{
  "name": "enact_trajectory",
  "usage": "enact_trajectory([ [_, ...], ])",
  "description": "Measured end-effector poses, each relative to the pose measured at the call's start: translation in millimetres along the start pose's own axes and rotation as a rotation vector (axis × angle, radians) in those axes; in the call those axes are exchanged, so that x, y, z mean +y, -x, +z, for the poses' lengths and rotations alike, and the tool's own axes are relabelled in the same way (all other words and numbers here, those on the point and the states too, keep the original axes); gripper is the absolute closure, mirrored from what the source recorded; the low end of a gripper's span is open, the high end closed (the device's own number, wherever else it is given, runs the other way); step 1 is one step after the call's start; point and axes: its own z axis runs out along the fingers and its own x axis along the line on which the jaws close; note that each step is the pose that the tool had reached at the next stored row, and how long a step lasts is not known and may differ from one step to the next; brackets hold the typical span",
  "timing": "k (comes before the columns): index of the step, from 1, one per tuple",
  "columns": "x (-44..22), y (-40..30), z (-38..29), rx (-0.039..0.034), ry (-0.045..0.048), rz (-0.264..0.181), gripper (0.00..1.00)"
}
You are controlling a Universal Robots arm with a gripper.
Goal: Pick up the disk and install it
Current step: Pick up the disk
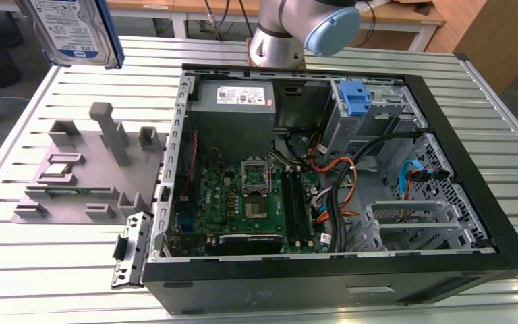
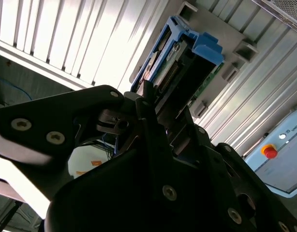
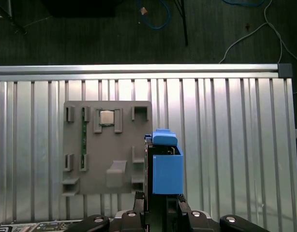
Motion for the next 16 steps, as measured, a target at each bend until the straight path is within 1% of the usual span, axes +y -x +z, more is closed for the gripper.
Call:
enact_trajectory([
  [10,-1.0,0.1,0.0,-0.0005,0.0,0.0,0.65],
  [16,-3.5,0.2,-0.1,-0.0005,0.0,0.0,0.65],
])
